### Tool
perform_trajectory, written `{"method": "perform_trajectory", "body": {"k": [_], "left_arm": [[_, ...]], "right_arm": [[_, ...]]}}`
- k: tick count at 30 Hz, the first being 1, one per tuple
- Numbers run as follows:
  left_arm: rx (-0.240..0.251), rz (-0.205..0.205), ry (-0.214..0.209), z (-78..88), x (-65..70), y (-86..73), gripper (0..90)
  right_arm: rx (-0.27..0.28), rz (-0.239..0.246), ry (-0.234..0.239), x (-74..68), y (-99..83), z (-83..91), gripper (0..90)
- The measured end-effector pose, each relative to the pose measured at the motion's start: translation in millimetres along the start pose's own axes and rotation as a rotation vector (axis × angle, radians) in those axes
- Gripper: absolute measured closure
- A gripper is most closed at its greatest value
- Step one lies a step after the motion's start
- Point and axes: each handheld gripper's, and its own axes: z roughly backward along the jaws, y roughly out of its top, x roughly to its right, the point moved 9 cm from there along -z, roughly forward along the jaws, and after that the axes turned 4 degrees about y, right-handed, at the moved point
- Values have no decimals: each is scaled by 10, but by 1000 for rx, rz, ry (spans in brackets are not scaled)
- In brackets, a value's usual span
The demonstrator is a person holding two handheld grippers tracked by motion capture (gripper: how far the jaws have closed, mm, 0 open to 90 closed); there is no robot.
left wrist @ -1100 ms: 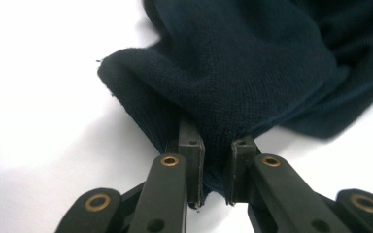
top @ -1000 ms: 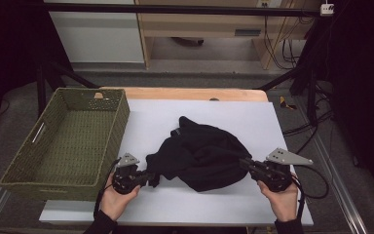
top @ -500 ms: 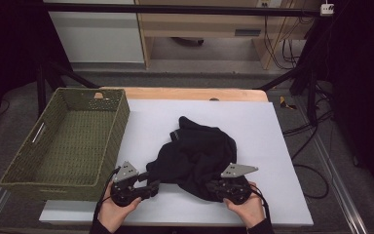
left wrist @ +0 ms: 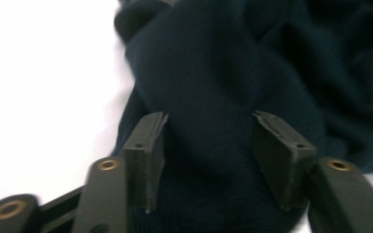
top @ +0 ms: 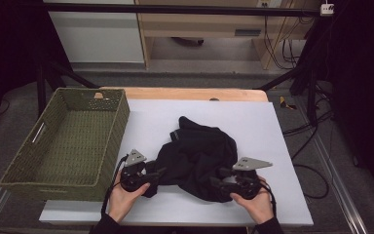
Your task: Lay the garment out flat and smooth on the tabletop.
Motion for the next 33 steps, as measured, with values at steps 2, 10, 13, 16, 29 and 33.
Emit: {"method": "perform_trajectory", "body": {"k": [2, 10, 13, 16, 29, 33], "left_arm": [[-19, 10, -7, -21, -23, -47, 579], [-120, -51, 14, -153, 3, -235, 806], [-120, -59, 12, -152, 3, -242, 814], [-114, -58, 12, -156, 5, -246, 814], [-109, -55, 5, -131, 10, -234, 824], [-101, -52, 5, -80, 5, -207, 826]], "right_arm": [[49, -31, -79, 201, 49, 132, 369], [52, -145, -224, 758, -173, 196, 309], [16, -142, -231, 824, -240, 75, 314], [13, -155, -216, 843, -246, -43, 358], [100, -101, -174, 661, 84, 110, 895], [139, -41, -167, 533, 337, 231, 899]]}}
